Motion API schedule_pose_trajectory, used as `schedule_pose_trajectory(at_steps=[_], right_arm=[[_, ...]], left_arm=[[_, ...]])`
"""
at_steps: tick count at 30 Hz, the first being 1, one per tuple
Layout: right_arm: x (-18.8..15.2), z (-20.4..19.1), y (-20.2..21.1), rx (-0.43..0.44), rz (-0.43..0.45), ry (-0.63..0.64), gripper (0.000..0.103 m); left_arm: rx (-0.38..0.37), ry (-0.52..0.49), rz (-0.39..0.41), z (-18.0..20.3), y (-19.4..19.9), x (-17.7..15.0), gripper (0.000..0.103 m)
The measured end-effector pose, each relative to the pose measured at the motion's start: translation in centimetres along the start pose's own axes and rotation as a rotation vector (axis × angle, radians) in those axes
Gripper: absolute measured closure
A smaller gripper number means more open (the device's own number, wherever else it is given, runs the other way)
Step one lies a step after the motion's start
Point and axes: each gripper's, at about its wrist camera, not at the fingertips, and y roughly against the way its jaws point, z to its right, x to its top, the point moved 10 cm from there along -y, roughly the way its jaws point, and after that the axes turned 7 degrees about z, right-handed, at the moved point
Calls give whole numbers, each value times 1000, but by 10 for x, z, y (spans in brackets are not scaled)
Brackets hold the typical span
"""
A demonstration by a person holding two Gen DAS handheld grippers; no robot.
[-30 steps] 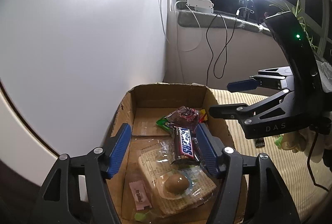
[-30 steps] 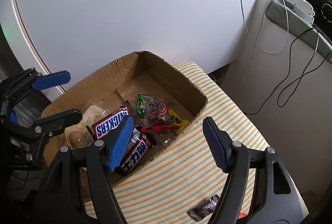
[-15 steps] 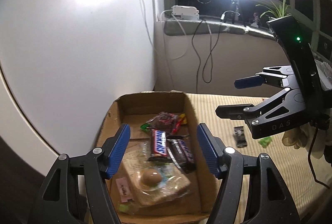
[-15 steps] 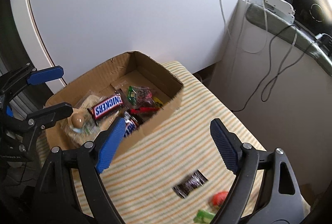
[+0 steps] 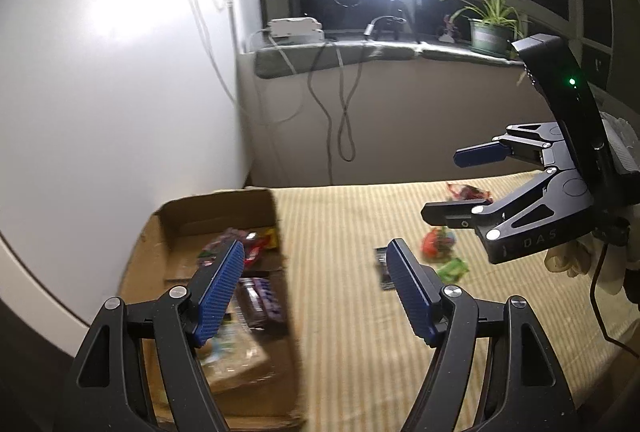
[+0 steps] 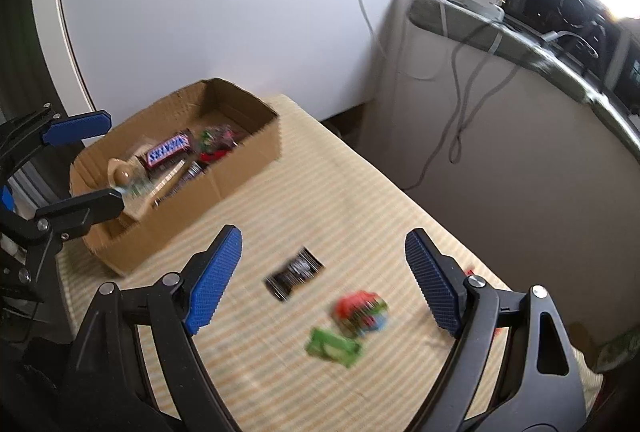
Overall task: Organize snacks
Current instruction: 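Move both tools back to the remaining candies on the bed, then grasp the black candy with the left tool while the right tool grasps the egg-shaped candy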
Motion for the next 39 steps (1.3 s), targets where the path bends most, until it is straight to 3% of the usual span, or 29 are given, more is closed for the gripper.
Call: schedule_pose_trajectory(at_steps=[13,22,25,29,33,39], right_arm=[[-65,62,18,-34,-65,-82,17],[-84,62,-10,37,-99,-160,17],[-85,56,-23,60,-112,-152,25],[-87,53,-38,78,-133,-145,28],[-90,53,-49,93,-155,-145,41],[-92,50,-63,102,-176,-128,42]], left_arm=[[-117,28,-95,53,-29,-25,30],[-158,50,-189,76,-65,-48,50],[-152,65,-219,75,-79,-55,54],[-149,81,-248,72,-95,-60,60],[-151,77,-267,75,-106,-64,61],[-141,47,-296,79,-120,-70,68]])
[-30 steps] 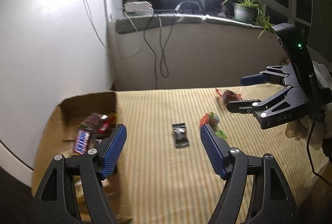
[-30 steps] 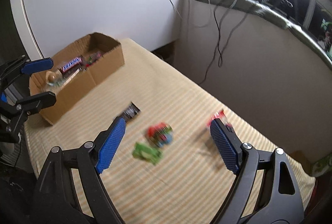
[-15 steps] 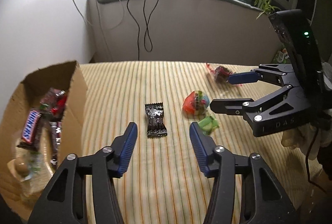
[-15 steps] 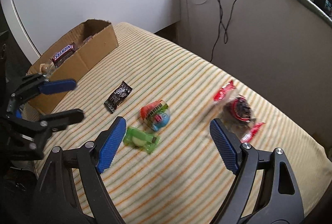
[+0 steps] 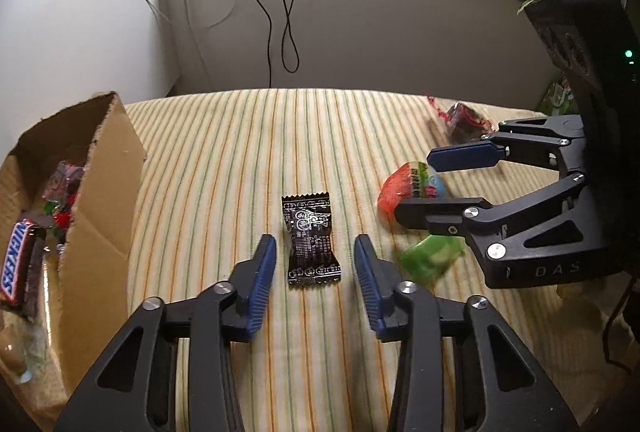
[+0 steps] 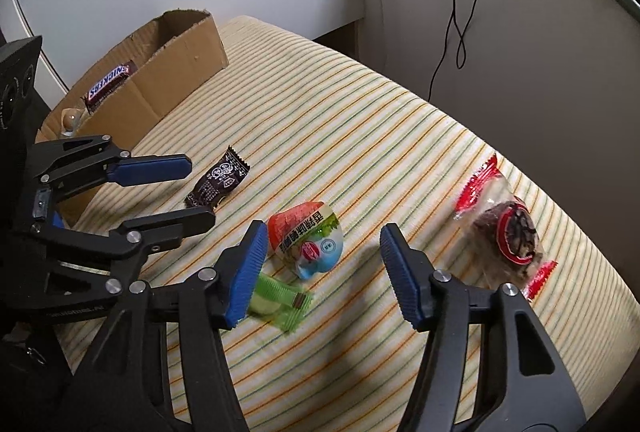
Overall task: Organize snacks
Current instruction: 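Grasp the black candy with the left tool while the right tool grasps the egg-shaped candy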
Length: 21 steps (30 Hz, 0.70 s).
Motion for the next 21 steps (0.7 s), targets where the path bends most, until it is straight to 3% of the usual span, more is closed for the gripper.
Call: schedule_pose_trajectory(at_steps=[8,11,12,21], right_arm=[[1,-6,-9,-21,-16,48,55],[2,-10,-9,-19,-20,60,67],[2,-10,-9,-17,-20,61,76],[2,-7,0,-18,-7,33,78]], left_arm=[[8,-16,-14,1,-9,-4,78],[5,-13,-11,-2,-7,-5,78],[5,-11,-9,-3,-4,-5,78],[-3,10,11,-6,4,-3,78]])
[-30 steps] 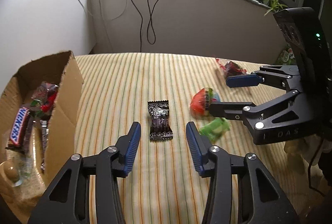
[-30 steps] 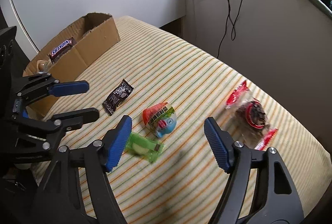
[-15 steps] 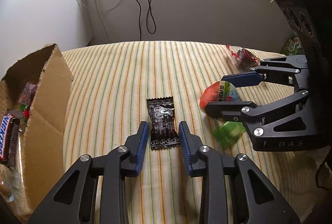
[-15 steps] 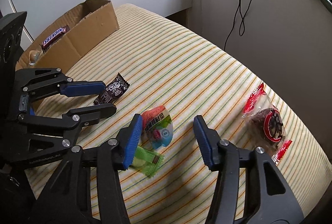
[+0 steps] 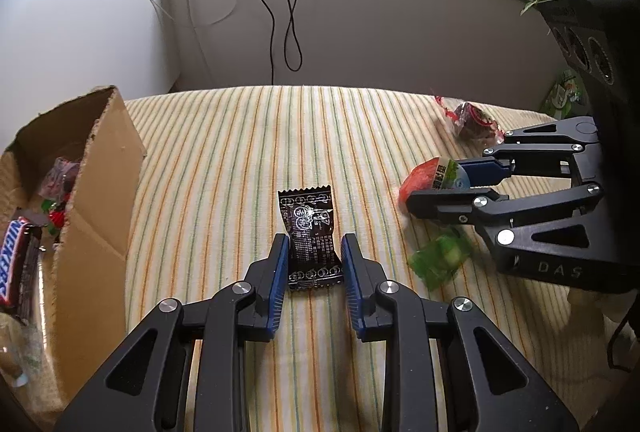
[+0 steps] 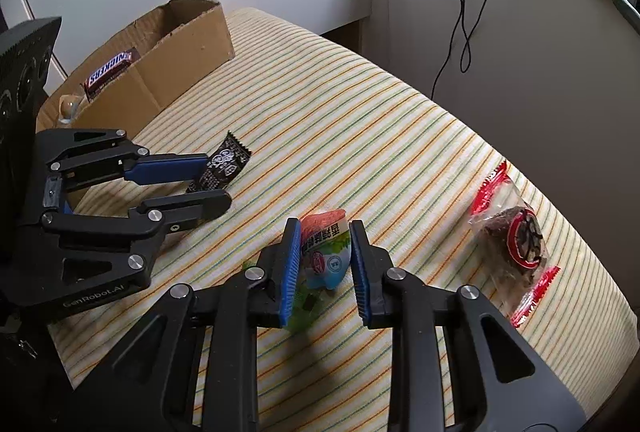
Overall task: Organize snacks
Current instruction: 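Grasp the black candy with the left tool while the right tool grasps the egg-shaped candy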
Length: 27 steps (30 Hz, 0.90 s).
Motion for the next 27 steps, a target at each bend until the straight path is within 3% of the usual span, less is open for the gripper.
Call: schedule_pose_trajectory(at_steps=[13,27], right_arm=[[14,-1,39,-22,68,-14,78],[61,-55,70,-9,156,43,78]], left_arm=[[-3,8,99,-7,51,16,78],[63,37,204,-53,116,19,78]])
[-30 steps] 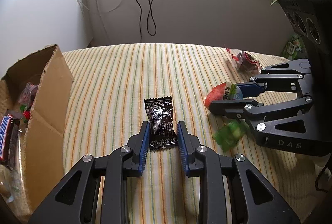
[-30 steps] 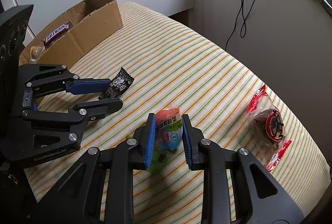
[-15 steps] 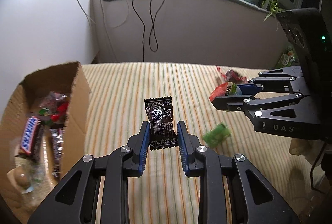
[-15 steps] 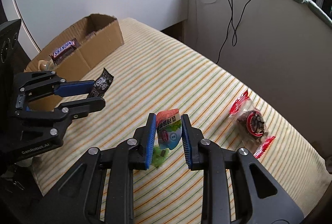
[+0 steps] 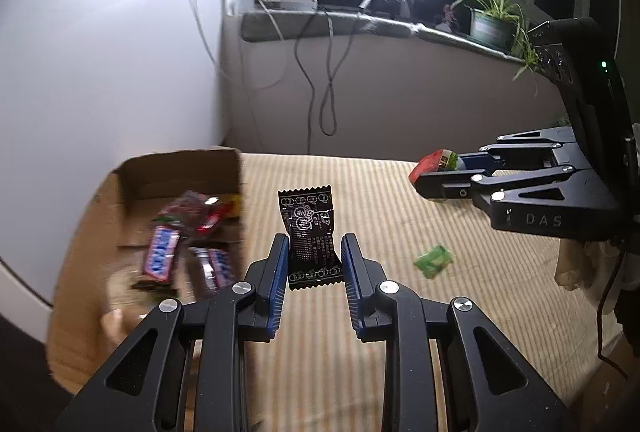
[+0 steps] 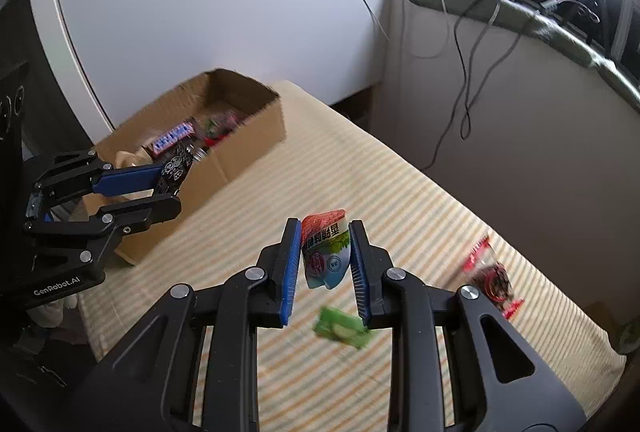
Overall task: Organize snacks
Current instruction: 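Grasp the black candy with the left tool while the right tool grasps the egg-shaped candy, then carry the black candy and egg candy into the box and open both tools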
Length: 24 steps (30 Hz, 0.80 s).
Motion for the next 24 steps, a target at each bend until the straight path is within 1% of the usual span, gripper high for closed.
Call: schedule_pose_trajectory(at_steps=[11,16,24], right_arm=[[43,-56,-19,52,37,58,78],[60,-83,-36,88,42,80,78],[76,-117,-68,141,28,104,78]], left_arm=[[87,42,39,-61,29,-1,78],[122,64,41,-86,38,-8,78],[163,100,32,-116,43,-20,78]])
